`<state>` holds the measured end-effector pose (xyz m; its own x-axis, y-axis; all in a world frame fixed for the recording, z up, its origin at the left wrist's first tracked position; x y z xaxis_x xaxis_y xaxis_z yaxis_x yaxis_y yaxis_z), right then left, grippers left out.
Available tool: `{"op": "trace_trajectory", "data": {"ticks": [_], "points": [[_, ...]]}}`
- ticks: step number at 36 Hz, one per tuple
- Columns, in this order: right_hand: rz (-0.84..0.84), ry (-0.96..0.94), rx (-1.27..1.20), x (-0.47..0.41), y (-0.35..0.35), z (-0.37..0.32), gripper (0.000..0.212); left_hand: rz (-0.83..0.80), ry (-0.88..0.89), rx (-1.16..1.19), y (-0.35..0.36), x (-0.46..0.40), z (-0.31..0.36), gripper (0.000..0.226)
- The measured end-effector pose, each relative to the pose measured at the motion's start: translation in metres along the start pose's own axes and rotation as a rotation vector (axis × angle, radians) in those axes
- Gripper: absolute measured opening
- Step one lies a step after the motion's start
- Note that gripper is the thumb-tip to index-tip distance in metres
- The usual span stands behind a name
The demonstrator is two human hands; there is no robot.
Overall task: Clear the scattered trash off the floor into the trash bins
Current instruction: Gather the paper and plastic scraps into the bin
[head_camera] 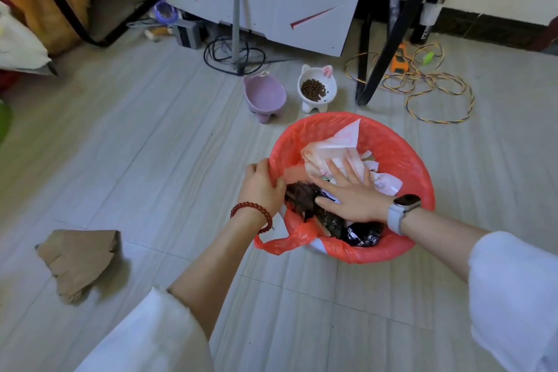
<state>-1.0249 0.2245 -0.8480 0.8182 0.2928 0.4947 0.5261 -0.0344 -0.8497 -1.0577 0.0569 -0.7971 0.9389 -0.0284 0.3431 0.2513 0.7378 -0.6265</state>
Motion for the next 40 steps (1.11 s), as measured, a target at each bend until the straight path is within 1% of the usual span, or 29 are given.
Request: {"op": "trace_trajectory", "data": {"ticks": [3,6,8,10,12,14,17,20,23,25,27,29,31,32,33,34,35,38,40], "points": [[0.124,-0.065,0.030,0.017,-0.025,-0.007,0.061,0.072,0.005,-0.015,-0.010,0.005,0.003,0.039],[0.267,-0.101,0.080,0.032,-0.046,-0.015,0.060,0.060,-0.012,-0.012,-0.008,0.007,0.005,0.047],[0.292,-0.077,0.096,0.035,-0.046,-0.014,0.062,0.065,-0.007,-0.021,-0.005,0.008,0.007,0.049],[0.204,-0.059,0.089,0.029,-0.028,-0.011,0.061,0.071,-0.004,-0.022,-0.003,0.010,0.007,0.048],[0.054,-0.060,0.059,0.020,0.003,-0.008,0.055,0.074,0.001,-0.018,-0.001,0.011,0.005,0.049],[-0.051,-0.063,0.050,0.013,0.026,-0.008,0.055,0.078,0.002,-0.005,0.001,0.012,0.003,0.051],[-0.121,-0.052,0.032,0.006,0.032,-0.010,0.055,0.096,0.012,0.004,0.002,0.012,0.003,0.051],[-0.189,-0.034,-0.026,0.008,0.021,-0.011,0.055,0.113,0.016,0.001,0.000,0.012,0.004,0.050],[-0.178,-0.076,-0.082,0.018,-0.003,-0.017,0.055,0.113,0.005,-0.003,-0.002,0.010,0.002,0.049],[-0.127,-0.119,-0.141,0.024,-0.023,-0.019,0.057,0.108,0.018,0.012,-0.003,0.009,0.003,0.042],[0.011,-0.140,-0.272,0.029,-0.049,-0.017,0.051,0.115,0.028,0.042,-0.008,0.009,0.007,0.037],[0.257,-0.129,-0.402,0.034,-0.082,-0.007,0.036,0.112,-0.011,0.089,-0.015,0.009,0.008,0.040],[0.557,-0.087,-0.435,0.048,-0.115,0.010,0.028,0.099,-0.065,0.147,-0.018,0.005,0.007,0.038],[0.695,-0.051,-0.407,0.056,-0.127,0.021,0.027,0.095,-0.079,0.157,-0.019,0.004,0.008,0.037],[0.795,-0.007,-0.349,0.064,-0.136,0.031,0.029,0.083,-0.084,0.147,-0.017,0.001,0.010,0.037],[0.835,0.046,-0.285,0.068,-0.139,0.039,0.036,0.068,-0.087,0.122,-0.013,0.000,0.012,0.039],[0.805,0.106,-0.239,0.066,-0.134,0.049,0.044,0.047,-0.090,0.085,-0.008,-0.002,0.013,0.042],[0.556,0.234,-0.225,0.049,-0.101,0.069,0.060,0.028,-0.066,-0.073,0.006,0.003,0.015,0.052],[0.490,0.266,-0.168,0.040,-0.087,0.073,0.067,0.065,-0.053,-0.129,0.009,0.006,0.012,0.056]]}}
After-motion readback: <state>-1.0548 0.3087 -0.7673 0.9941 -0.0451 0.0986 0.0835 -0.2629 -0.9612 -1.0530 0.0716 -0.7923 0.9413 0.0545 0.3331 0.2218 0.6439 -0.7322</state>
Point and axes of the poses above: each hand's wrist, its own x-axis away from the middle knuckle, its own y-axis out of the palm, z = x × y, the point moved 10 cm from there along -x, towards the middle knuckle, and after that the axes turned 9 degrees about -y, right-handed, at the moved point
